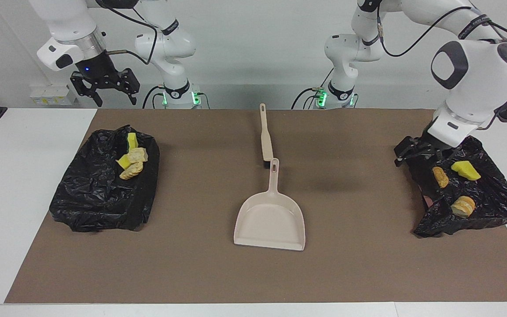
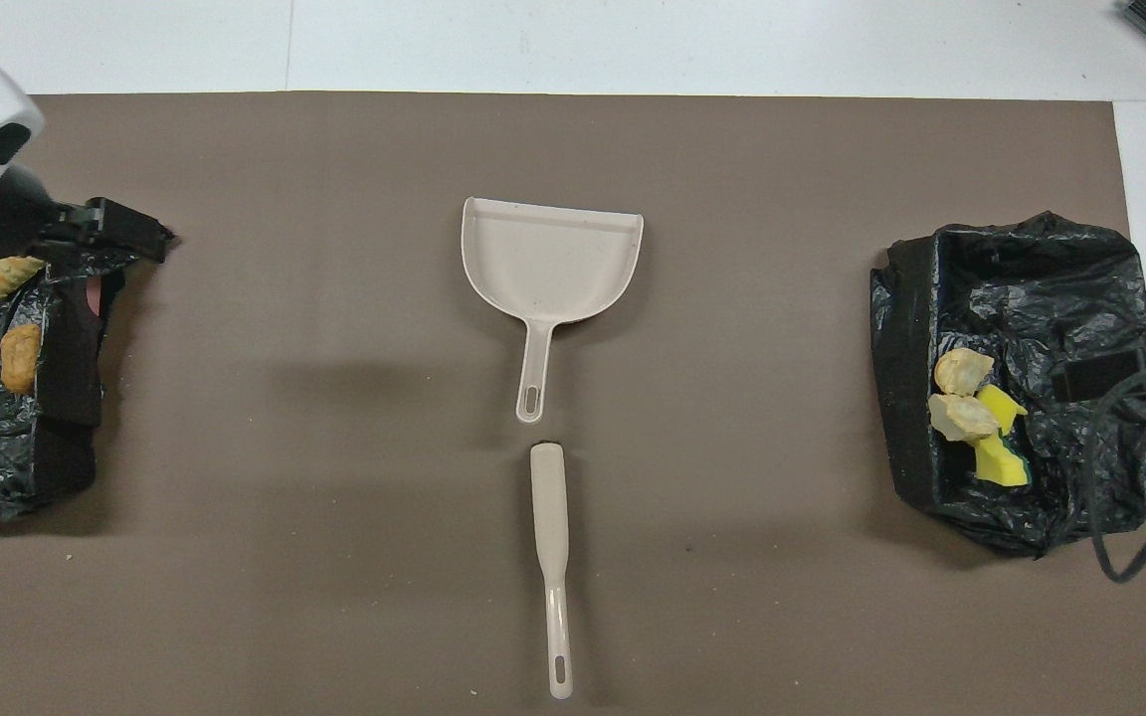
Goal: Sweep and dump trash in bin
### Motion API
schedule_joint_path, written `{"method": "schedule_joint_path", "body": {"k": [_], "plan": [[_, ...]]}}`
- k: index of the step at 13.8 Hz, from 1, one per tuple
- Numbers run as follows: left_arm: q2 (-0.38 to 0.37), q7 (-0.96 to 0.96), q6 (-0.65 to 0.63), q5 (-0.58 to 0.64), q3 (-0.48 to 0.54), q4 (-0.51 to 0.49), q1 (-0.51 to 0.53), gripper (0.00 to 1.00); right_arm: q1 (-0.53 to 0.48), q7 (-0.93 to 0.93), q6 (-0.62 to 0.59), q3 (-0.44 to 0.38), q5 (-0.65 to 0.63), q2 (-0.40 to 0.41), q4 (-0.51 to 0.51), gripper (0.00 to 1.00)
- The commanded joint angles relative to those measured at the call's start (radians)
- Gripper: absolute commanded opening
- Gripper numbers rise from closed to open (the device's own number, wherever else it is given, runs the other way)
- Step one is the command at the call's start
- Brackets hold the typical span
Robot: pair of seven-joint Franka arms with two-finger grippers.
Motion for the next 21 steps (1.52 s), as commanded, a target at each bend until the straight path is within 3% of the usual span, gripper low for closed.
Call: {"method": "schedule_joint_path", "body": {"k": [1,7,16,21], "plan": [[-0.047,0.025,-0.033,0.04,0.004,-0.026,0.016,1.0,-0.016,-0.011,-0.01,0.012,-0.005,-0.001,0.007,1.0],[-0.225,0.017,-0.009,0.097,0.001,-0.212,-0.002,1.0,-0.016,-0.011,-0.01,0.012,-0.005,-0.001,0.007,1.0],[-0.25,0.008,-0.199,0.107,-0.003,-0.132,0.001,1.0,-0.016,-0.011,-0.01,0.011,-0.005,-0.001,0.007,1.0],[-0.259,0.013,-0.207,0.108,-0.006,-0.14,-0.004,1.0,-0.016,-0.011,-0.01,0.012,-0.005,-0.001,0.007,1.0]]}}
